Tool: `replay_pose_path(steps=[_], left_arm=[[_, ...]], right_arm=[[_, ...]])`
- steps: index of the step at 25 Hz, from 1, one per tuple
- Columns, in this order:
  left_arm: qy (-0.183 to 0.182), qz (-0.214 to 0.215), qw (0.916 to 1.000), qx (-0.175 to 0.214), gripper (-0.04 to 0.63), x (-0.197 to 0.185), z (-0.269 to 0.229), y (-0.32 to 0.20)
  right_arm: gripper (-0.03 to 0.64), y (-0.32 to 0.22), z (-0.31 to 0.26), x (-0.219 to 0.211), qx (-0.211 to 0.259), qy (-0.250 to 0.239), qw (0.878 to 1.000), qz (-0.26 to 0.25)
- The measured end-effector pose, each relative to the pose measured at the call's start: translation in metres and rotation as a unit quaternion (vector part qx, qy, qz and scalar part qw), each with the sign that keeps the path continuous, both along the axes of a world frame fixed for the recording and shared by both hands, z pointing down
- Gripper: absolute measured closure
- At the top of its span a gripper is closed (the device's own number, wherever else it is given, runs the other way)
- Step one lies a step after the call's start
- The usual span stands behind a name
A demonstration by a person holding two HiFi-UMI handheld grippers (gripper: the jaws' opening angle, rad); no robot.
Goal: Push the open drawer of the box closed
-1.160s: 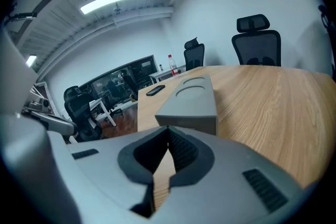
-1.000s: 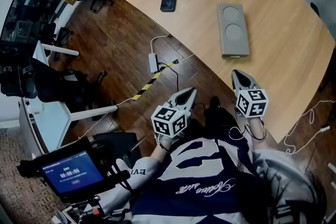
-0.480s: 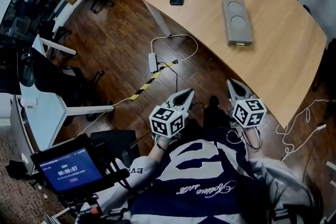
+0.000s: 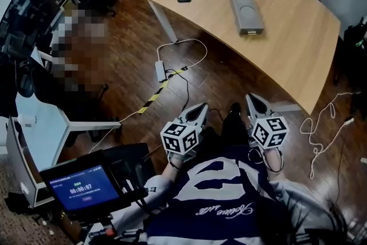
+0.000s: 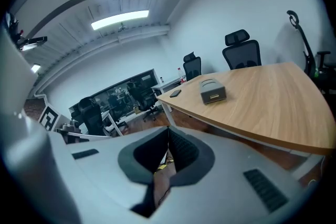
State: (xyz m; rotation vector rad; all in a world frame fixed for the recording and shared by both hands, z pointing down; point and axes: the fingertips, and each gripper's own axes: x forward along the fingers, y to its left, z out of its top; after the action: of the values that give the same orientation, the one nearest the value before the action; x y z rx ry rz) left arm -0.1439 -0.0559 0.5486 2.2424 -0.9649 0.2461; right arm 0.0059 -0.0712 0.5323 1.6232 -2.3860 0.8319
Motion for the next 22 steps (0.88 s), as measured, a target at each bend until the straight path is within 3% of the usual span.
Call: replay_pose_path(steps=[8,15,22], left_arm=[[0.002,0.039,0.9988,0.029,0.597,0.034,-0.02,0.04],[-0.001,0.015,0.9986,0.05,0.597,0.068,-0.035,0.07],[0.008,0.011,0.9994,0.033,0.597,0.142,-0.027,0.142]], right_arm=[[0.621,0.053,-0.022,0.032,0.027,0.012,0.999,0.029],[0.621,0.099,-0.037,0.064,0.05,0.004,0.999,0.016],[0.621,0.181,-0.044,0.125,0.052,0.008,0.999,-0.001]])
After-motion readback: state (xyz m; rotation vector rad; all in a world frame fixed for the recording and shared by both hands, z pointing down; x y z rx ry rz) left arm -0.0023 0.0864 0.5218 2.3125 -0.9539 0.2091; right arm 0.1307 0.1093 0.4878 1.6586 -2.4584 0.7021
